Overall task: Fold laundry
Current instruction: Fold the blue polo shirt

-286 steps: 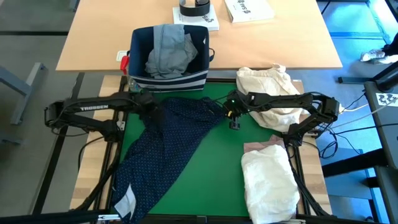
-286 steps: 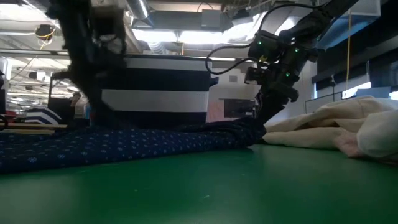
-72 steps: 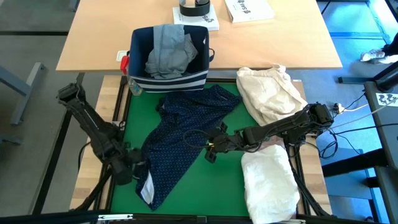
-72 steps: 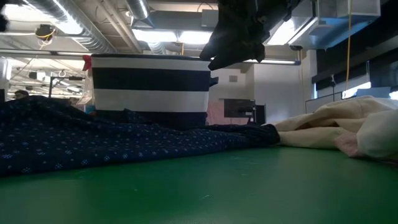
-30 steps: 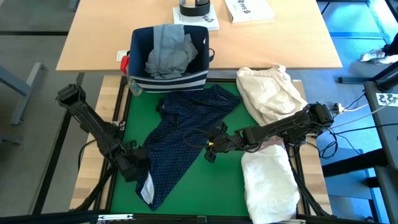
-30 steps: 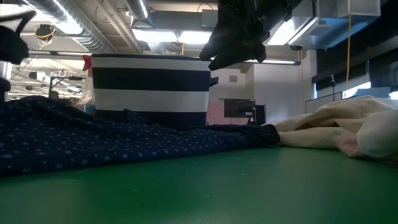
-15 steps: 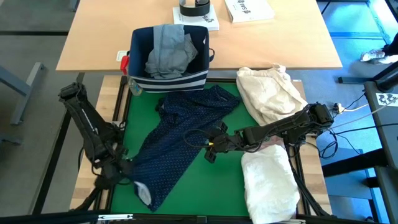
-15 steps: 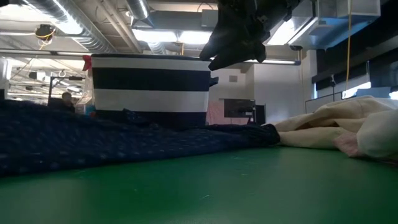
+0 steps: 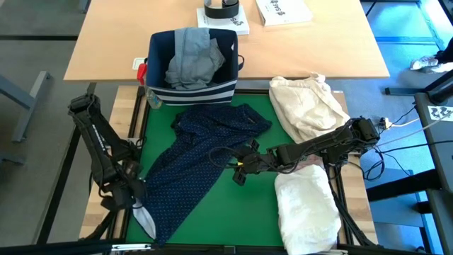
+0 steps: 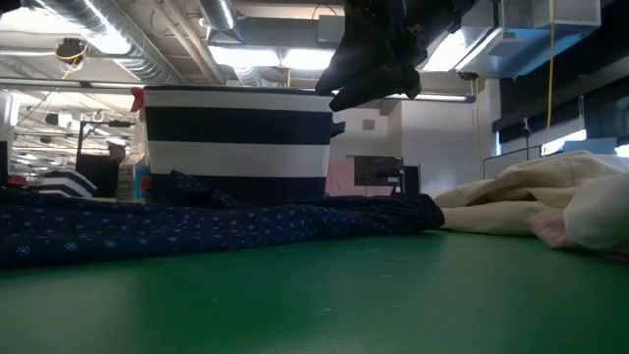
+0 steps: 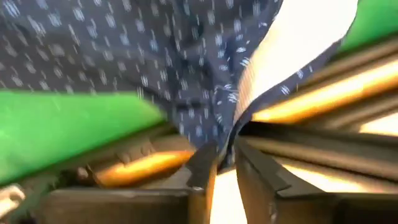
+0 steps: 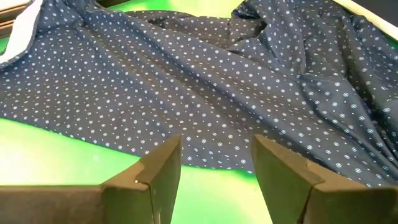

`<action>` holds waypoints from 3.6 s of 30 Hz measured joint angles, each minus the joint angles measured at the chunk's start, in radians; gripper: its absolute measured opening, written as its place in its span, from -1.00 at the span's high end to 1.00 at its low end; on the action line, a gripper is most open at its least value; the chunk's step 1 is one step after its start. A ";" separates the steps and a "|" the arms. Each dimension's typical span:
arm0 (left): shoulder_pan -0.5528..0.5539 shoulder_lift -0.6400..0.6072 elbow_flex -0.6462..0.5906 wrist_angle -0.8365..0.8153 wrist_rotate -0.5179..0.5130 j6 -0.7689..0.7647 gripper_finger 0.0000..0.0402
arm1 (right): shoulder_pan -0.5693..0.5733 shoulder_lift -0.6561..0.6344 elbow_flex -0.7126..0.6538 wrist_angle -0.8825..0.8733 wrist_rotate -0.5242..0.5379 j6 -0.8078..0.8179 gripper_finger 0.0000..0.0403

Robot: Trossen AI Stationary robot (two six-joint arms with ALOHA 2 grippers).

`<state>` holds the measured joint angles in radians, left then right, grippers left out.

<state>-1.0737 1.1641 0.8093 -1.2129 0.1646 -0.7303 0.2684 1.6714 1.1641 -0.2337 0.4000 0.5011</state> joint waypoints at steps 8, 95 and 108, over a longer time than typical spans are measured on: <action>0.013 0.000 0.002 -0.053 0.294 -0.003 0.42 | 0.000 0.000 0.000 0.000 0.000 0.000 0.03; 1.465 0.265 -0.174 0.810 -0.516 0.454 0.38 | -0.732 0.099 -0.301 0.209 -0.081 -0.190 0.03; 1.551 0.045 0.027 0.716 -0.225 0.615 0.36 | -0.692 0.008 -0.144 0.155 -0.361 -0.244 0.03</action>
<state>0.4776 1.2090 0.8368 -0.4965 -0.0599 -0.1151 -0.4241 1.6795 1.0203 -0.0785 0.0389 0.2568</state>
